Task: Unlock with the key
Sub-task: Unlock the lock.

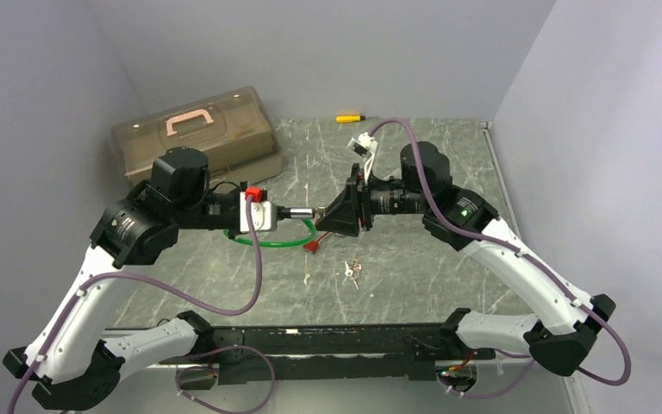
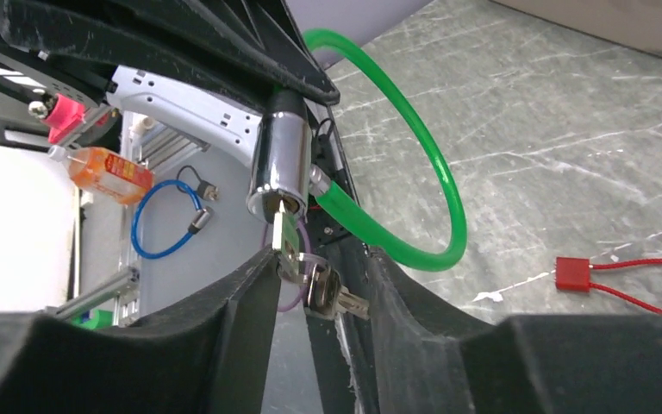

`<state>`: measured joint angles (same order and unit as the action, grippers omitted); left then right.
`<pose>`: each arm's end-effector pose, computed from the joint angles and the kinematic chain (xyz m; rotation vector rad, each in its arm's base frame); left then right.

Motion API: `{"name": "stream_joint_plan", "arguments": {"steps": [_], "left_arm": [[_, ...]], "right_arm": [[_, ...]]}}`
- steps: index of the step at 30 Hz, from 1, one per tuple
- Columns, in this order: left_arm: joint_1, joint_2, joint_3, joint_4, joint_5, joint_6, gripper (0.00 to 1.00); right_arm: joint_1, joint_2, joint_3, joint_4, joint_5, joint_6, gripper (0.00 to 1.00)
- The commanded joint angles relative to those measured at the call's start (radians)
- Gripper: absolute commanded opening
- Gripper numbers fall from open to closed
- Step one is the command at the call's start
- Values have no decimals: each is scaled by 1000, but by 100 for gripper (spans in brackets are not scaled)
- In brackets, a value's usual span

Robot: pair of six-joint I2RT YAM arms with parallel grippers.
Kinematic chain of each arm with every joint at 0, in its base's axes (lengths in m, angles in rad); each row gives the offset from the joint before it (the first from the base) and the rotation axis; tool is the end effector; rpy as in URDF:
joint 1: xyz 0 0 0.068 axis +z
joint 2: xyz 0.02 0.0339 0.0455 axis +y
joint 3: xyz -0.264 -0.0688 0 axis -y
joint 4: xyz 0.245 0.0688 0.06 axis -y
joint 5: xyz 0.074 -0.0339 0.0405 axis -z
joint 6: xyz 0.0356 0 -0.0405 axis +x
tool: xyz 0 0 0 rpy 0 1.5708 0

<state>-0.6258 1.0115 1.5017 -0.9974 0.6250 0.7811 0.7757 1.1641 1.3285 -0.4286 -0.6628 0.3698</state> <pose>0.1157 -0.1093 0.4556 1.5694 1.2678 -0.5480 0.1603 0.1879 0.4286 -0.8968 1.8079 1.3739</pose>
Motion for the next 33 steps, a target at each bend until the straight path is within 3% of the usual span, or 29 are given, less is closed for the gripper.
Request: {"name": "stream_joint_plan", "arguments": {"steps": [1,11,23,33], "left_arm": [[-4,-12,54,93,61,15,0],[-4,-20,41,66,79,8,0],[-5,-23,29,85,79,0,0],[-8,-19,19,105,19,27,0]], "right_arm": [[3,-67,59,-23,27,-88,45],[4,-53,144,-62,32,-133,45],[4,-17,133,-49,-12,-118,29],[5,7,112,8,-44,-54,0]]}}
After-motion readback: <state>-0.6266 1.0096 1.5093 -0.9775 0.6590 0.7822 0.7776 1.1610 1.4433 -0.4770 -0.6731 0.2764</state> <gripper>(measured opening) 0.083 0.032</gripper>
